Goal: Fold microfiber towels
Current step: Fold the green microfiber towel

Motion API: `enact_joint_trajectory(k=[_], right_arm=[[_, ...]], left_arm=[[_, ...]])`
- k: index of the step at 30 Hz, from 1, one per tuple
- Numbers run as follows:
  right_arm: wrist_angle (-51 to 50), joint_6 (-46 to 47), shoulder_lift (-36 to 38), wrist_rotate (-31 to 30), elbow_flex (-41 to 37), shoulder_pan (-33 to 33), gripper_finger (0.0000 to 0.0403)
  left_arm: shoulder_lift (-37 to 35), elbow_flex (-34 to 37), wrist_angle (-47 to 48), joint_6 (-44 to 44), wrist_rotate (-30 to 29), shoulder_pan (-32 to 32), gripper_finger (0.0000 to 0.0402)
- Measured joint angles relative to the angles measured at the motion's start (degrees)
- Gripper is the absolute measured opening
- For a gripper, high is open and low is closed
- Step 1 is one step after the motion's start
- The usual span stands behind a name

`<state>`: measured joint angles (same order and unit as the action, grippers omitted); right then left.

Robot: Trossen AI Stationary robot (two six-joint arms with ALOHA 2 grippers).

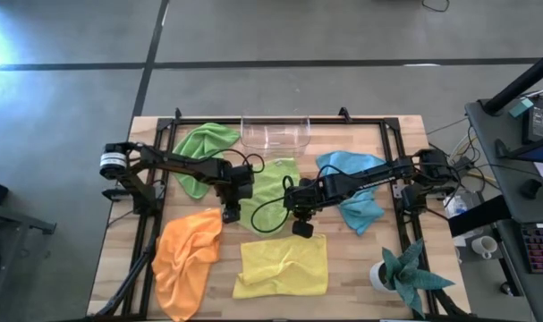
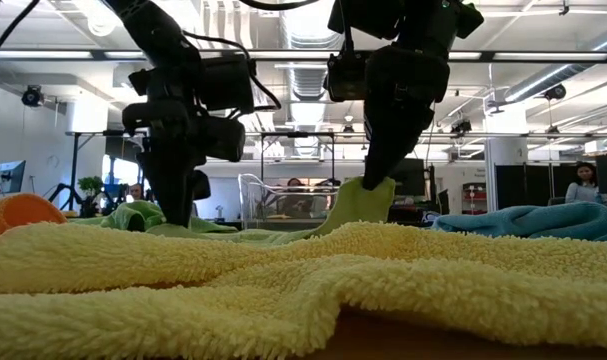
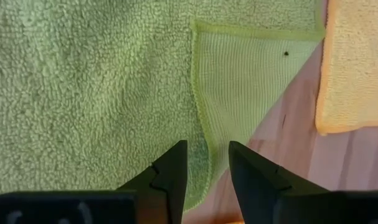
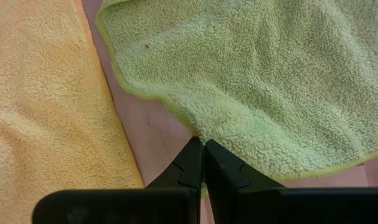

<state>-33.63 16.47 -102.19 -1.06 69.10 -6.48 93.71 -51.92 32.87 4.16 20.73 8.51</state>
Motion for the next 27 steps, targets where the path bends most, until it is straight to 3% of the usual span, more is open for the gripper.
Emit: enact_joint_trajectory(k=[18, 27], right_arm=[[-0.05, -0.02, 0.00, -0.02, 0.00, 0.24, 0.0009], [-0.34, -0.14, 0.00, -0.02, 0.00, 0.24, 0.0009]], left_arm=[[2.93, 0.71, -4.27, 4.47, 0.89, -3.64, 0.0100], [-0.09, 0.92, -5.84, 4.34, -3.26, -4.42, 0.0031]])
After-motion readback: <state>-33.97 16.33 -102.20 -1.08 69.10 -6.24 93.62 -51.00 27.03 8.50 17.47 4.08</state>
